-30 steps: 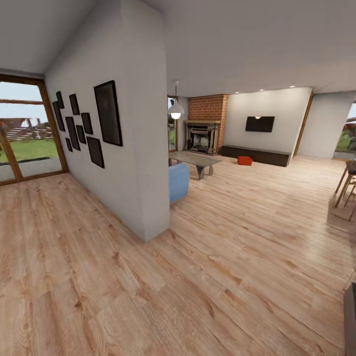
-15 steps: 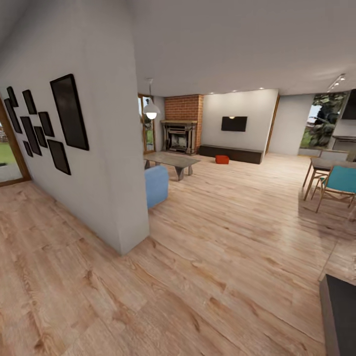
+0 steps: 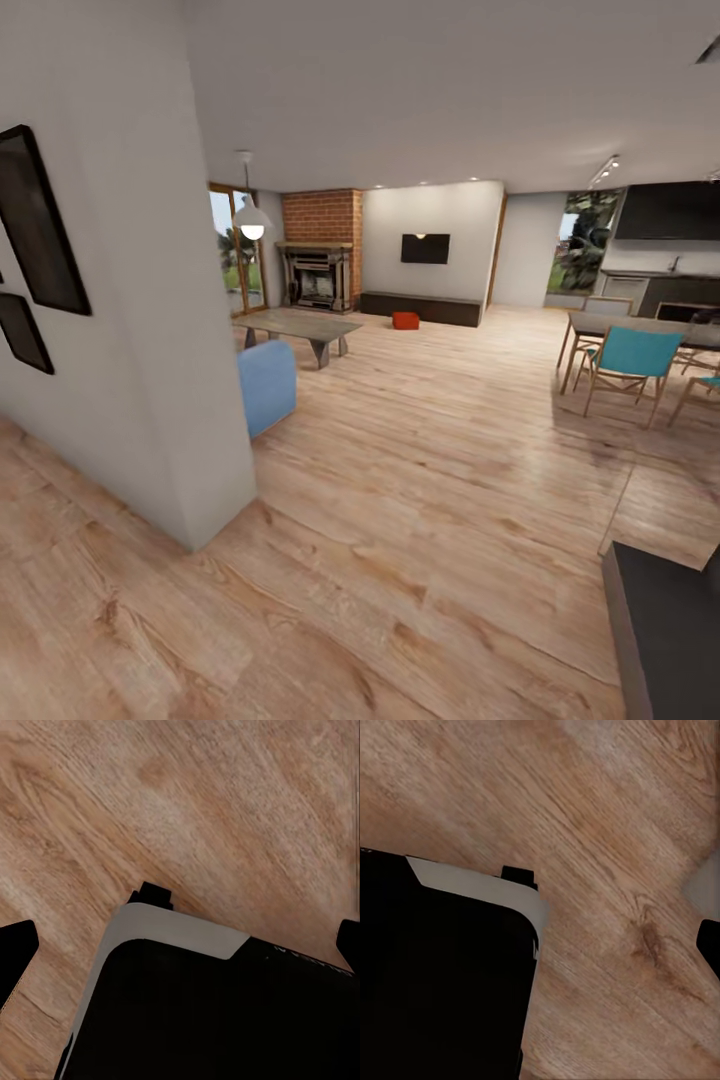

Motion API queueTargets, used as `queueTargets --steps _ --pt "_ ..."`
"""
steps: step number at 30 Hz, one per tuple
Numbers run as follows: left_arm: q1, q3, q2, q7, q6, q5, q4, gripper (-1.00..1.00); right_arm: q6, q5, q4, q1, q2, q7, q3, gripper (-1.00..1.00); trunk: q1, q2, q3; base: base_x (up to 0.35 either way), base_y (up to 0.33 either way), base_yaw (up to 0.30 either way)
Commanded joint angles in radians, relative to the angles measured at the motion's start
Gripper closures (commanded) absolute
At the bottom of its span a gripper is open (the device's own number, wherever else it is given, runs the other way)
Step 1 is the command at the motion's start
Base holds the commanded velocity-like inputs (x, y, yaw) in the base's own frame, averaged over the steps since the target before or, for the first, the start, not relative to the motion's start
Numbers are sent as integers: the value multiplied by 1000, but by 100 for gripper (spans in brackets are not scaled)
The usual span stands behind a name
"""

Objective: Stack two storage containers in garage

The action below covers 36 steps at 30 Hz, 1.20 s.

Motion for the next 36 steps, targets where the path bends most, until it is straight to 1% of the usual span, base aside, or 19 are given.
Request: queueTargets --steps 1,4,9,36 --pt "0 3 0 2 -2 2 0 -100 -4 10 3 -2 0 -4 4 -100 1 -1 -1 325 0 -282" --pt "0 3 0 2 -2 2 0 -100 -5 11 3 -1 -1 -2 4 -100 1 -1 -2 325 0 -255" --pt "0 3 1 2 -2 3 0 -100 -5 16 3 -2 -1 0 8 -100 1 -1 -2 325 0 -71" --pt "0 3 -1 2 -3 1 0 -100 -6 17 1 -2 -1 -2 9 -100 1 -1 -2 325 0 -2"
